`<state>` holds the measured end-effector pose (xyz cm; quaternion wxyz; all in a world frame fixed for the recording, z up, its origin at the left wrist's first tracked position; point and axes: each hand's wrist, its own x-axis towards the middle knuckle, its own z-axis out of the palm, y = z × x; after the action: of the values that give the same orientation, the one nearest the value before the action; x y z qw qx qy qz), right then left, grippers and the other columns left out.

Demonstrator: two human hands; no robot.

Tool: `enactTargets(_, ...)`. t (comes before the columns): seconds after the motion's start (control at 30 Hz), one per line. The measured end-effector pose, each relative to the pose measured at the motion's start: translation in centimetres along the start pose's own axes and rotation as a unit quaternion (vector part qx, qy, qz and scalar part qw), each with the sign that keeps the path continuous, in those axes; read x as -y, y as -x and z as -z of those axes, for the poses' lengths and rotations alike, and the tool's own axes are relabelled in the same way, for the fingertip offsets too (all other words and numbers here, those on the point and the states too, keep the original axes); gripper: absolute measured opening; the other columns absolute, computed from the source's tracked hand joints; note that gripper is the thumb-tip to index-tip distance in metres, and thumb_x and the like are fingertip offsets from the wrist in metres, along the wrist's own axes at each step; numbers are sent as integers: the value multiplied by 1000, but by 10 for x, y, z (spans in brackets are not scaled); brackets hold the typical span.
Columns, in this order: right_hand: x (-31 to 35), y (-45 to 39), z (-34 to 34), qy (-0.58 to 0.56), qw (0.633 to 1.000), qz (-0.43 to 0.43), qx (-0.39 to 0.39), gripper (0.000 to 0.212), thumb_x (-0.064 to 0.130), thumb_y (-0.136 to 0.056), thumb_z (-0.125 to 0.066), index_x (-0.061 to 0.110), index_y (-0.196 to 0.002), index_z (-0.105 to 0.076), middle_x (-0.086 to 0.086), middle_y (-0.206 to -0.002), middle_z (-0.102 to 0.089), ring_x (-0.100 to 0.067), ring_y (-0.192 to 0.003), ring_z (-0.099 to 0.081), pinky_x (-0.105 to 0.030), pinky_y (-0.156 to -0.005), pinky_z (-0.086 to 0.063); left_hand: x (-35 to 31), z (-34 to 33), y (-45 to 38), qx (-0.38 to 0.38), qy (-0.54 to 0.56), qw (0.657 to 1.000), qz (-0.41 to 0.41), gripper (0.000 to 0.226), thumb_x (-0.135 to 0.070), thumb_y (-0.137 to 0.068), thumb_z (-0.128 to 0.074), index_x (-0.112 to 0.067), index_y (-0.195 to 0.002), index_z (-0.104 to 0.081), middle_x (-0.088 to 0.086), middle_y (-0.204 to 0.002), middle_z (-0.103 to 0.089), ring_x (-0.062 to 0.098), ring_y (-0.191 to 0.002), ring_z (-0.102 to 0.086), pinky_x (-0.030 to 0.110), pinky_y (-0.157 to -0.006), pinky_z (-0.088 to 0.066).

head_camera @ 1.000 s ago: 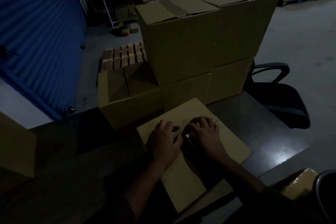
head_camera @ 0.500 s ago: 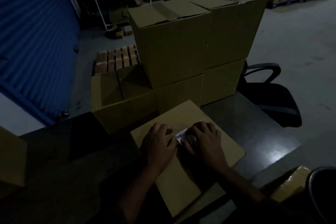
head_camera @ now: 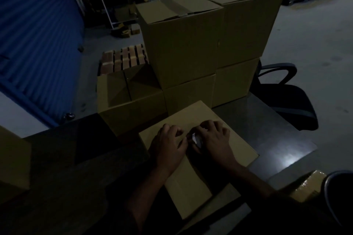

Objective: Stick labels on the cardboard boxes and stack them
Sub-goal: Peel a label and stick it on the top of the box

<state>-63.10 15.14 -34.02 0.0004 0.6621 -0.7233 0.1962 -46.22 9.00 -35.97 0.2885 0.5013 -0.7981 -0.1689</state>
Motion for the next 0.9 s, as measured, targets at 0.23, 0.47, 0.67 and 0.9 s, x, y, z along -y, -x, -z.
enactTargets(0.23,-2,4,3,-50,998,-21,-38,29,58,-85,-58,34,-101,-59,6,-111,-51,-19,-107,-42,-37,-85,-32,-2,2,1,6,-3,1000,2,20,-38,-91,-67,-34,-110,-61,-13,-111,-52,10,-98,-59,41,-79,-56)
enactTargets(0.47,3,16,1,-47,994,-93,-39,50,70,-82,-62,26,-107,-63,4,-105,-56,-14,-95,-42,-33,-80,-37,-3,3,1,4,7,1000,10,19,-34,-90,-58,-32,-109,-63,-12,-111,-54,10,-98,-59,43,-81,-56)
enactTargets(0.67,18,26,0,-36,992,-116,-35,64,70,-82,-58,19,-121,-61,-3,-118,-57,-21,-104,-46,-36,-89,-42,-3,3,1,7,7,1000,10,21,-33,-89,-59,-31,-109,-62,-11,-111,-53,12,-99,-60,43,-83,-56)
enactTargets(0.9,21,21,6,-55,989,-134,-20,59,66,-80,-67,19,-116,-59,-2,-114,-55,-18,-101,-45,-36,-88,-43,-2,2,0,7,1,1000,10,23,-34,-88,-59,-32,-111,-62,-12,-111,-52,10,-98,-58,42,-81,-56)
